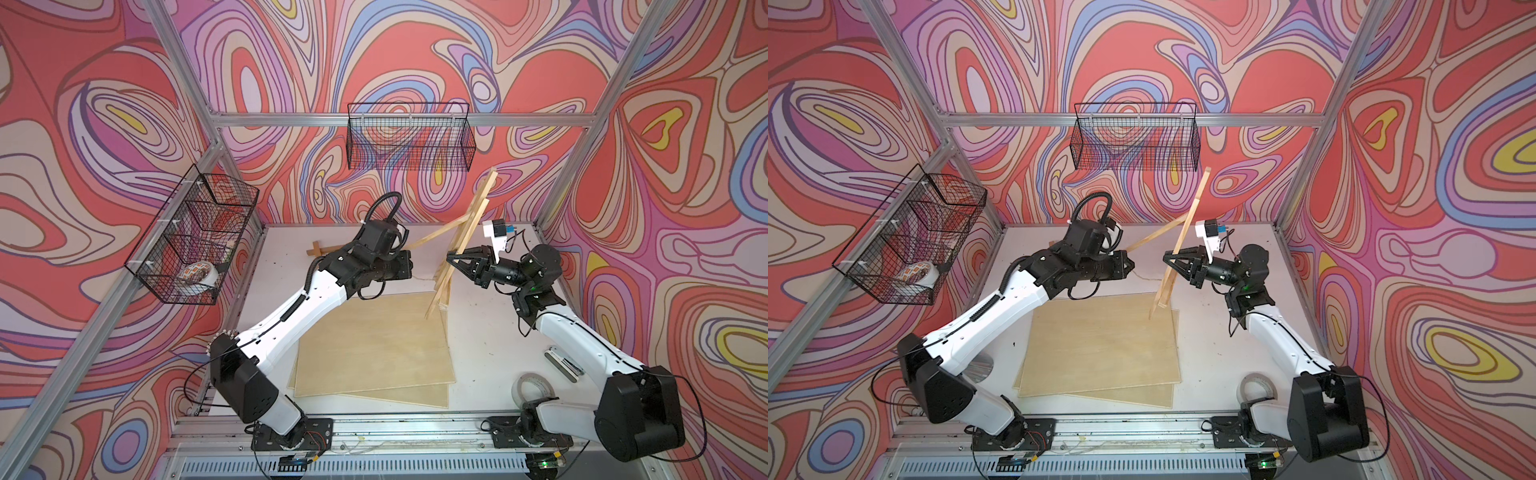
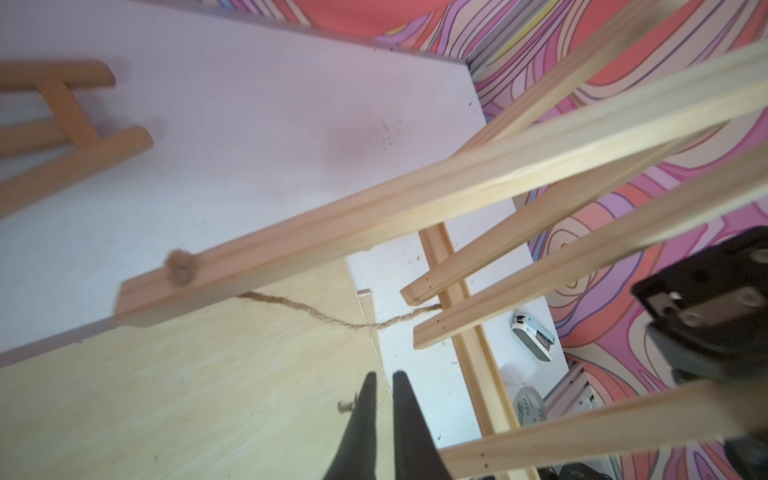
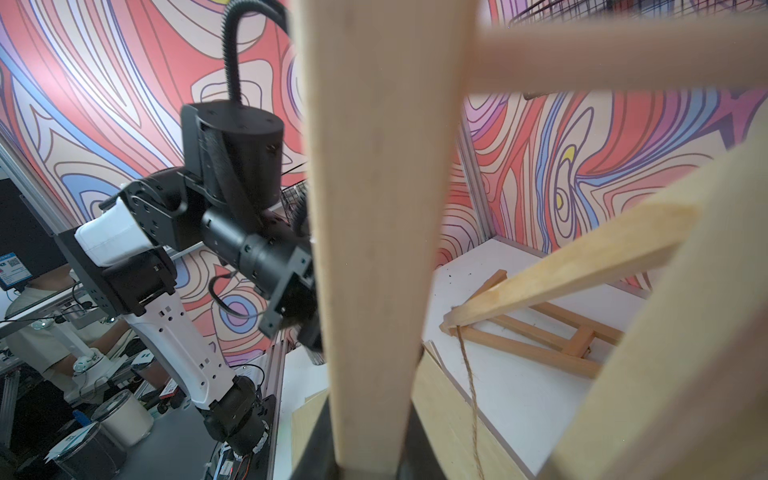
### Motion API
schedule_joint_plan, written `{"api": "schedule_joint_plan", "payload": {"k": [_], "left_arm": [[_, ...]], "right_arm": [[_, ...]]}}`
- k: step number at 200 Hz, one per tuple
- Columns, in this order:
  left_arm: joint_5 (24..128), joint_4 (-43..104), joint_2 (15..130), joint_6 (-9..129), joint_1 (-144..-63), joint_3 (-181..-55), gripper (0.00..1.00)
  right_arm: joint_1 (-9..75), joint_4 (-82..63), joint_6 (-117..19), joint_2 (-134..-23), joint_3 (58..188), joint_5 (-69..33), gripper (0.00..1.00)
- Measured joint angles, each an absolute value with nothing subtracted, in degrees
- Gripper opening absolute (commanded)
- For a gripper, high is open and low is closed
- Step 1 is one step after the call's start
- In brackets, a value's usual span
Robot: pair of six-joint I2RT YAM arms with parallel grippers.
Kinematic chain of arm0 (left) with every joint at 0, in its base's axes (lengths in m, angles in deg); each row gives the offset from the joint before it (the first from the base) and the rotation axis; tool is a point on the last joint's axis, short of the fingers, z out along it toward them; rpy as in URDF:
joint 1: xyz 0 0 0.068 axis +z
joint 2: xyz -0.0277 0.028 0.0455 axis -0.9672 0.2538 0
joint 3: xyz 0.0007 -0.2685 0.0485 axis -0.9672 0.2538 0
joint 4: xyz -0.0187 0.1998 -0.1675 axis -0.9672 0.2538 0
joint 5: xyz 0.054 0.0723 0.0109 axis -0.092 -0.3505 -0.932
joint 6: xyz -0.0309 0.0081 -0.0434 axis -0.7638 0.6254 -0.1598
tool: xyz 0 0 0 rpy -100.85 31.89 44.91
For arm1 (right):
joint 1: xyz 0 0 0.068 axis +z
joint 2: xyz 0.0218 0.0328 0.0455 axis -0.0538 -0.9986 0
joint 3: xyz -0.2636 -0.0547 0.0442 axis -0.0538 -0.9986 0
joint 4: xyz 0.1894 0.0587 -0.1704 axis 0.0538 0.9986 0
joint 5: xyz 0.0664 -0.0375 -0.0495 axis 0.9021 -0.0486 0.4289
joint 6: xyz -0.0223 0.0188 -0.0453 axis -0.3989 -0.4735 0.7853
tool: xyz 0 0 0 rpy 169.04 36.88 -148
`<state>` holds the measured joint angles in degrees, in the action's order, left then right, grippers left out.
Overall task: Disassemble the easel
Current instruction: Fold up the easel.
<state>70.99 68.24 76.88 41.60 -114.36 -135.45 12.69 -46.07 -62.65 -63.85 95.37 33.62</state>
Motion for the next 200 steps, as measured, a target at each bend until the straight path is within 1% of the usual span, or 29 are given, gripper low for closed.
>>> {"api": "schedule_joint_plan", "payload": {"k": [35,80,112,168,200], "left_arm": [[66.5,68.5,76.0,43.7,-113.8,-140.4,0.11],[66.9,69.2,85.1,44.3,-112.4,-146.0,0.08],[69.6,69.8,89.6,43.6,-112.4,-145.1,0.07],[76.1,66.9,89.7,40.0,-112.6,-138.9,0.06],[79.0,64.9,89.7,38.0,-113.7,-137.6,0.06]], "right_arm": [[12.7,-46.2,-62.8,-63.8,95.4,33.7,0.0],[12.7,-46.6,-63.2,-63.8,95.4,33.9,0.0],[12.7,-47.7,-63.6,-63.8,95.3,34.1,0.0],[12.7,-48.8,-64.2,-63.8,95.2,34.3,0.0],[12.7,-48.9,-64.4,-63.8,95.1,34.3,0.0]]}}
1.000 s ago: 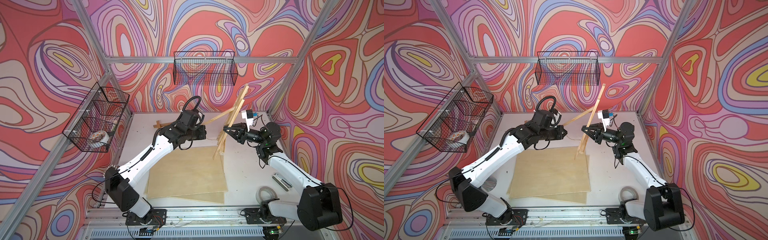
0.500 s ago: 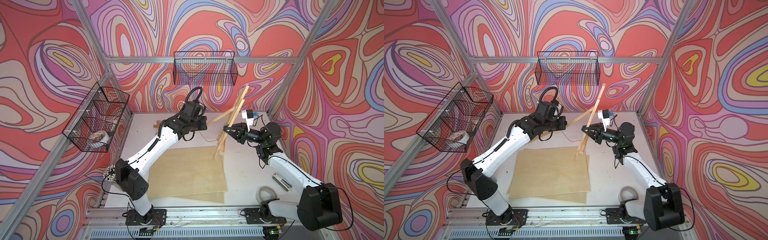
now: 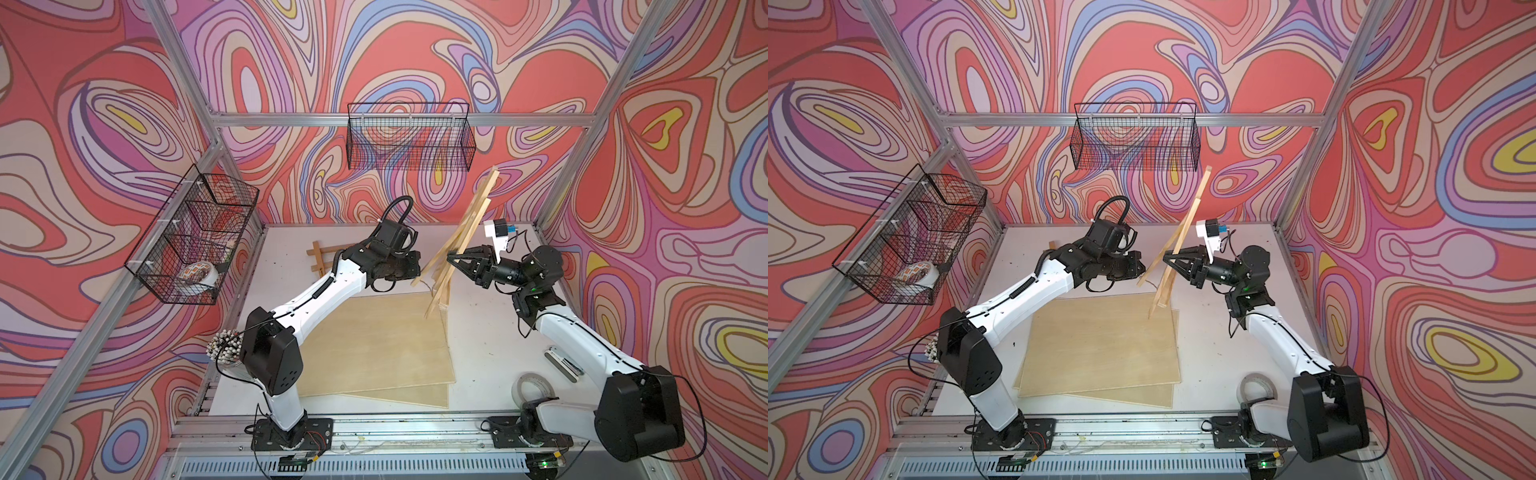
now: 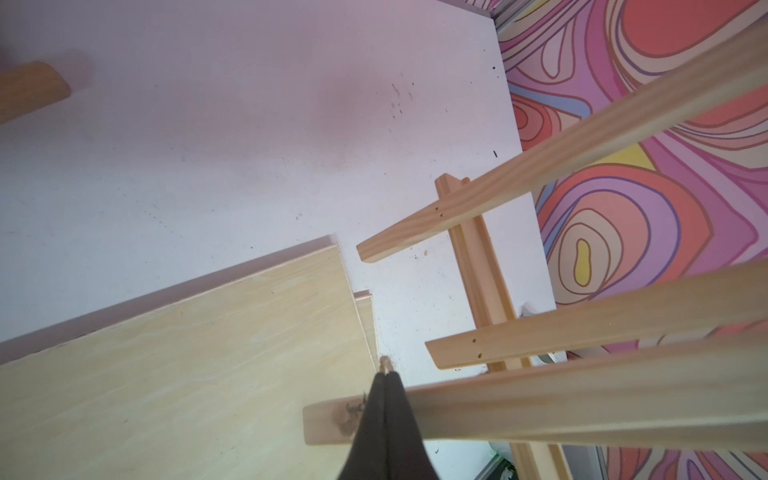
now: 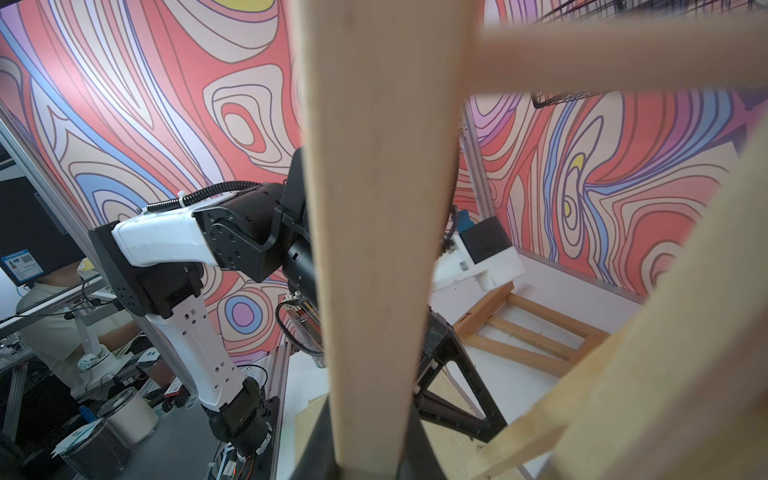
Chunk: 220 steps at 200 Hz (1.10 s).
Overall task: Disassemble the easel
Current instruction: Fold up the easel.
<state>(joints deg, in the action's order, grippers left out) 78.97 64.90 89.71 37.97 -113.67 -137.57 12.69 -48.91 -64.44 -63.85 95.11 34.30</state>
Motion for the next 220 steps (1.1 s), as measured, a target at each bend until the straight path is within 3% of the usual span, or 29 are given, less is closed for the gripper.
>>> {"api": "schedule_joint_plan", "payload": {"k": [175,220], "left_arm": [[89.8,53.5,94.1,30.1,-116.9,-134.5,0.05],[89.1,54.1,94.3,30.1,-116.5,-134.7,0.09]], "right_arm": [[12.5,-48.9,-64.6,-63.6,94.2,34.0,0.0],[12.5,-41.1,-60.4,-62.3,94.3,28.7,0.0]]}}
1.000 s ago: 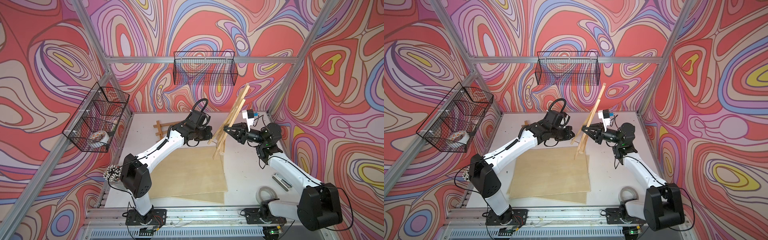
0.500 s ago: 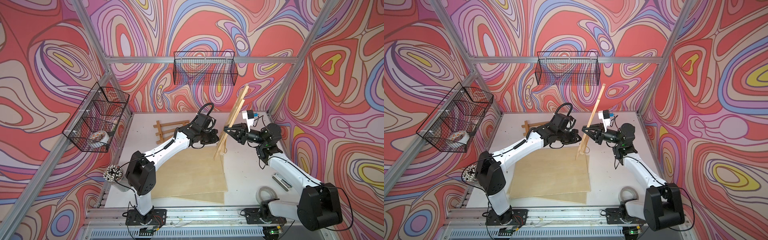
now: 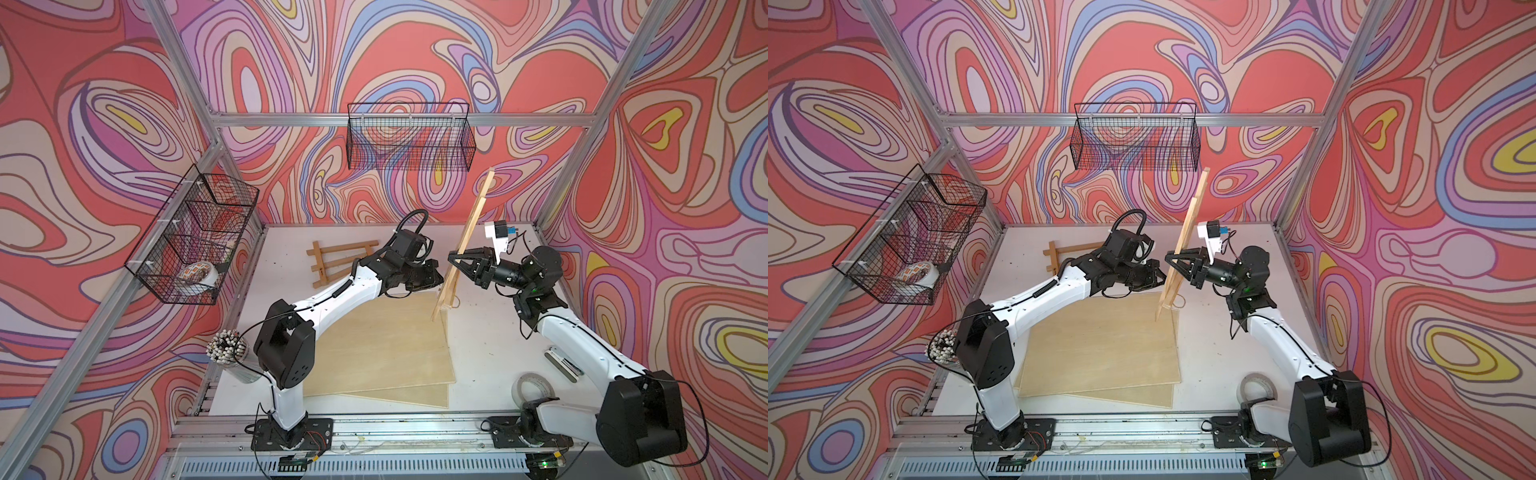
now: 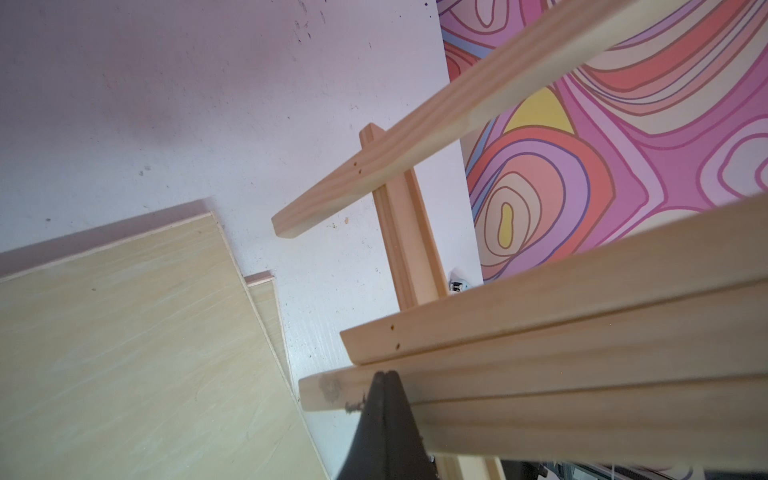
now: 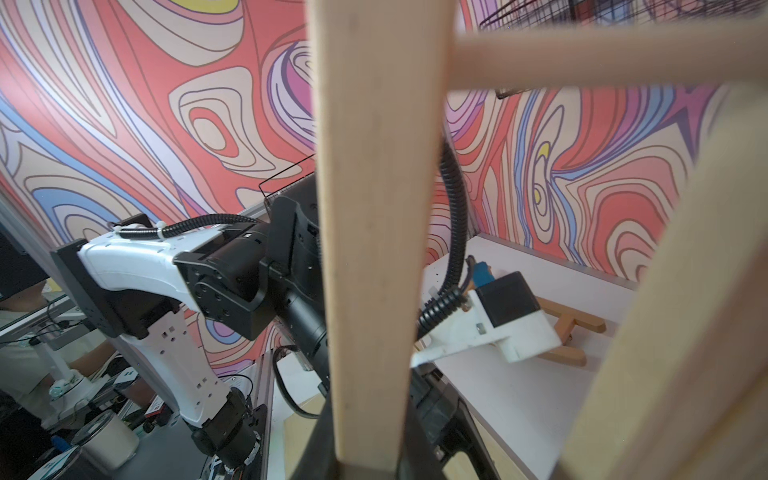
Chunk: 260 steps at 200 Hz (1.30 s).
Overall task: Disassemble the easel
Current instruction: Fold up the easel, then place the easel at the center of the board.
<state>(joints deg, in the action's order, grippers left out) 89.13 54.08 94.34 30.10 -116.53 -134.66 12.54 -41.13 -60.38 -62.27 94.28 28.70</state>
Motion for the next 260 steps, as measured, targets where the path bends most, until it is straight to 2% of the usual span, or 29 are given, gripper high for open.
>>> {"api": "schedule_joint_plan", "payload": {"k": [66,105,154,199,233,260], "left_arm": [[89.1,49.7,91.7,24.5,-108.5,-125.0,0.19],[87.1,51.9,84.3,25.3,-108.0,-123.5,0.25],[83.7,59.4,70.0,32.8,-108.0,-123.4,0.4],[77.6,71.4,63.2,43.3,-108.0,-121.7,0.53],[70.6,74.7,56.4,49.4,-108.0,-115.0,0.56],[69.0,74.7,56.7,50.8,-107.9,-112.8,0.54]], "right_arm": [[12.6,-29.9,-57.2,-62.2,95.5,17.2,0.0],[12.6,-23.4,-56.8,-63.3,98.5,9.5,0.0],[10.7,-10.0,-56.9,-68.9,105.4,-2.0,0.0],[7.5,-1.9,-58.5,-73.6,109.0,-10.8,0.0],[7.5,4.8,-56.5,-77.4,114.4,-17.0,0.0],[7.0,10.4,-53.6,-83.9,121.0,-20.6,0.0]]}}
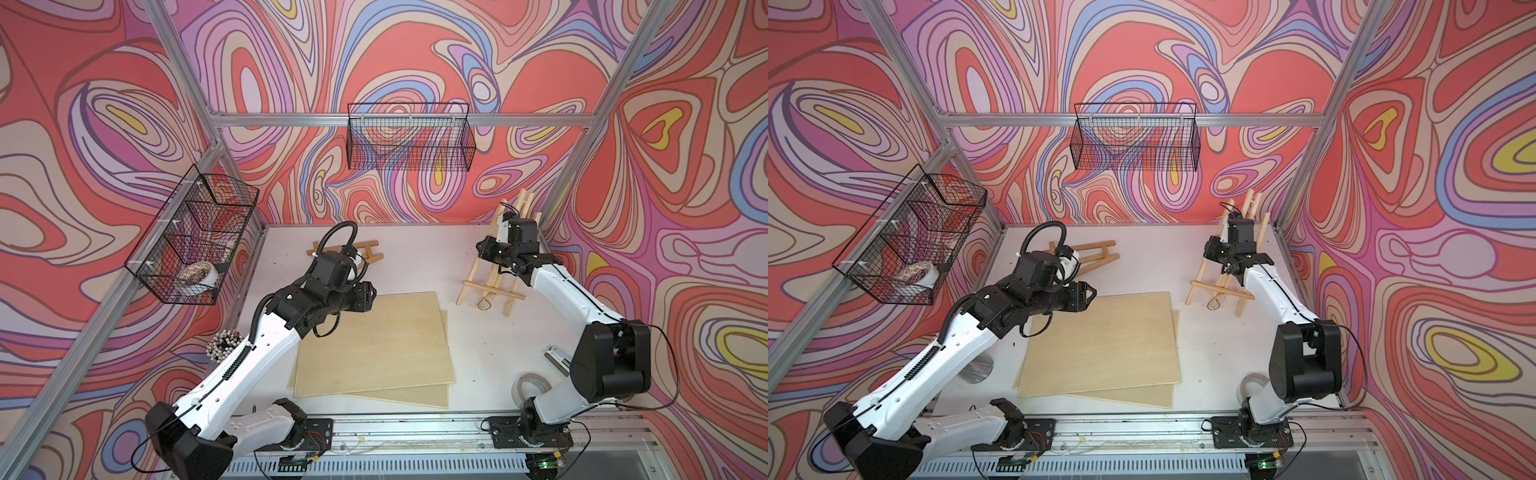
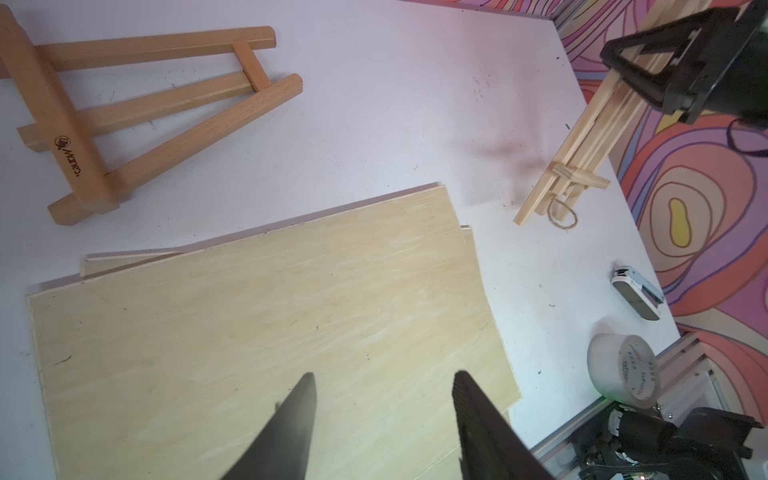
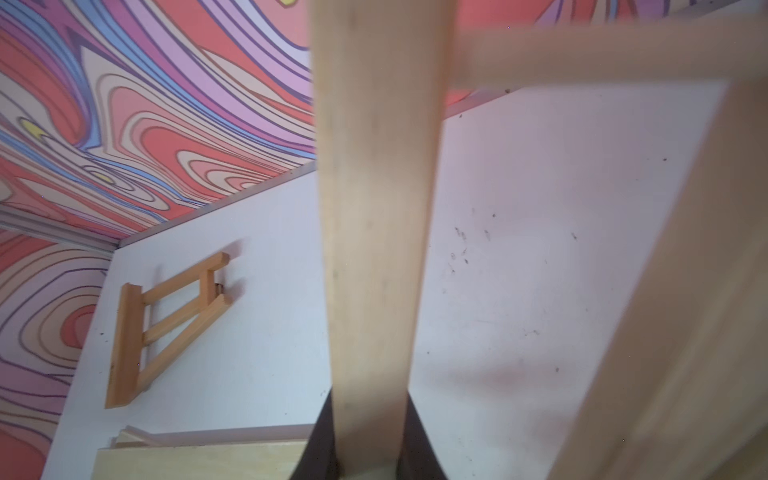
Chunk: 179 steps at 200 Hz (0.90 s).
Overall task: Disassemble the easel
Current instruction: Place the easel at the center of the board.
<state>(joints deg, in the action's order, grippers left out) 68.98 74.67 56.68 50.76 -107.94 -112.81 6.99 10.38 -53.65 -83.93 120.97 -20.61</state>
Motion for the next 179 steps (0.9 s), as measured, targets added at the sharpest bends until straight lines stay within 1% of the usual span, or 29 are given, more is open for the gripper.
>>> {"api": "schedule_joint_plan", "payload": {"k": [20,42,74,126,165,179], "left_arm": [[71.4,74.6,59.4,50.8,-107.4,-112.6,0.55],[72.8,74.8,61.0,50.8,-106.4,-112.6,0.56],[73.7,74.7,59.2,50.8,-105.6,-112.1,0.65],[74.8,74.7,55.2,50.8,-105.4,-111.6,0.67],[74.9,74.6,54.8,50.8,-105.2,-111.4,0.69],[75.0,74.7,54.6,50.8,-105.2,-111.2,0.7]], "right_arm": [[6.3,14.2,-52.3,-89.3,126.4,-22.2,0.0],[5.9,19.0,-51.3,-97.7,135.4,-22.8,0.0],[5.7,22.8,-51.1,-110.0,146.3,-22.2,0.0],[5.8,26.0,-52.6,-121.7,152.7,-21.6,0.0],[5.7,27.1,-54.2,-126.7,157.3,-21.2,0.0],[5.7,26.8,-54.8,-127.6,158.2,-21.0,0.06]]}}
